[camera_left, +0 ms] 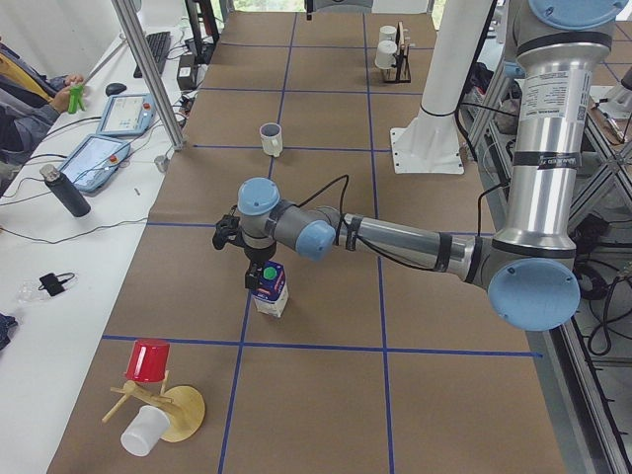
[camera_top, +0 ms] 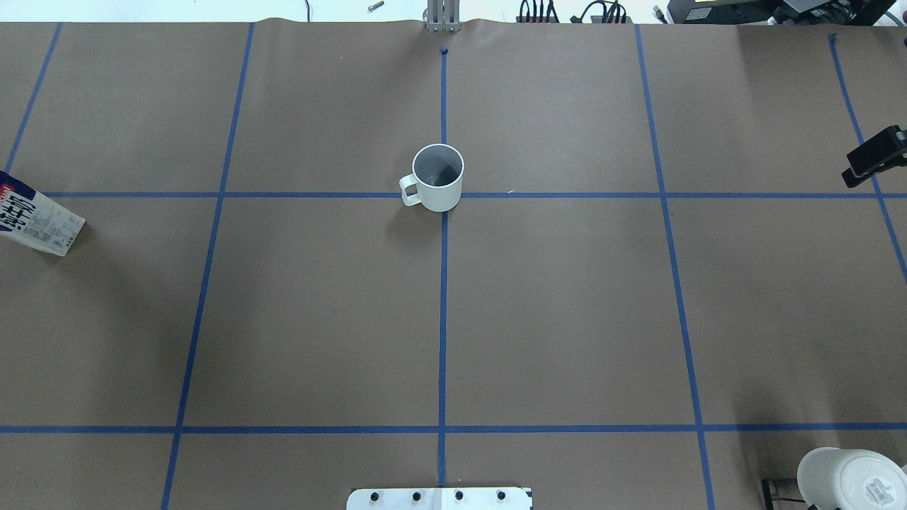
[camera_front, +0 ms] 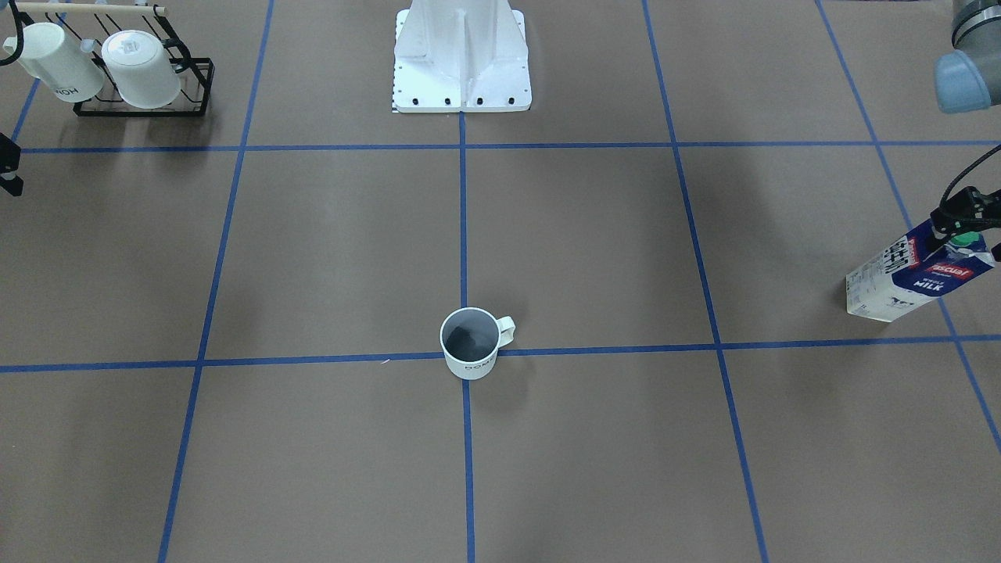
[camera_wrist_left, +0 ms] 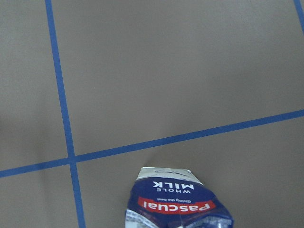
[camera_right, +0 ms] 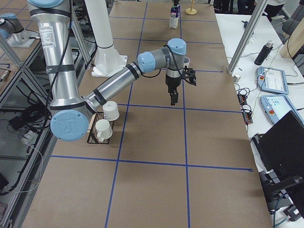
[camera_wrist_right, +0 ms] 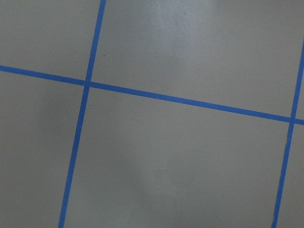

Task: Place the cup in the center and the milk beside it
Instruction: 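Grasp the Pascual milk carton with the left gripper and lift it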

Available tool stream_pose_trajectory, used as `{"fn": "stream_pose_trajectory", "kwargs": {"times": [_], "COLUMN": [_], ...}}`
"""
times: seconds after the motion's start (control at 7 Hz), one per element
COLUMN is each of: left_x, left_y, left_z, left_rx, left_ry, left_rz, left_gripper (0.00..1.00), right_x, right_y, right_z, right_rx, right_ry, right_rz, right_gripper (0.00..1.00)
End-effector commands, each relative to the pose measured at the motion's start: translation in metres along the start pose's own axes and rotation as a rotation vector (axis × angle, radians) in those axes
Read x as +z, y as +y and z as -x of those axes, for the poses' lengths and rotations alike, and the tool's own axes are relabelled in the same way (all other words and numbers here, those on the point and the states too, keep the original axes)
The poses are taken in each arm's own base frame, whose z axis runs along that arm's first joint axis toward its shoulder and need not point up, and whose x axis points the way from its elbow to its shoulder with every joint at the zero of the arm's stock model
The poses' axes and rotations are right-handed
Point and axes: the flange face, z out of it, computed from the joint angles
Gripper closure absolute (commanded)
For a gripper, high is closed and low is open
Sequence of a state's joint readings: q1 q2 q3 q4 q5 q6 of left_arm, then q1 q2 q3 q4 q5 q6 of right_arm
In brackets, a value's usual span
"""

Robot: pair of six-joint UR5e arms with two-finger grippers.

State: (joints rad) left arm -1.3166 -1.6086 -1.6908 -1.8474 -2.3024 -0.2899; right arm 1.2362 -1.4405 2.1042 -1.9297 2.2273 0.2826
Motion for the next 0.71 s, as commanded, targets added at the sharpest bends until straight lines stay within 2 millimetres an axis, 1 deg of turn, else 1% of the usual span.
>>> {"fn": "stream_pose_trajectory", "kwargs": {"times": [0.0, 0.14, 0.29, 0.43, 0.57], "left_x": [0.014, 0.018, 0.028, 0.034, 0.038], "left_y": [0.002, 0.003, 0.004, 0.005, 0.006], "left_z": [0.0, -0.003, -0.008, -0.004, 0.0], "left_rx": [-0.001, 0.005, 0.014, 0.022, 0.024], "left_ry": [0.001, -0.002, 0.0, 0.002, 0.002], "left_rz": [0.024, 0.033, 0.048, 0.046, 0.045], "left_gripper": [0.02, 0.02, 0.02, 0.02, 0.12], "right_x": [0.002, 0.004, 0.006, 0.009, 0.009], "right_y": [0.0, -0.001, -0.002, -0.003, -0.003], "right_z": [0.001, 0.0, -0.001, 0.002, 0.004], "right_rx": [-0.002, 0.001, 0.002, -0.005, -0.005], "right_ry": [0.0, 0.001, 0.001, 0.0, -0.002], "right_rz": [0.004, 0.009, 0.01, 0.014, 0.014], "right_gripper": [0.0, 0.0, 0.0, 0.0, 0.0]}}
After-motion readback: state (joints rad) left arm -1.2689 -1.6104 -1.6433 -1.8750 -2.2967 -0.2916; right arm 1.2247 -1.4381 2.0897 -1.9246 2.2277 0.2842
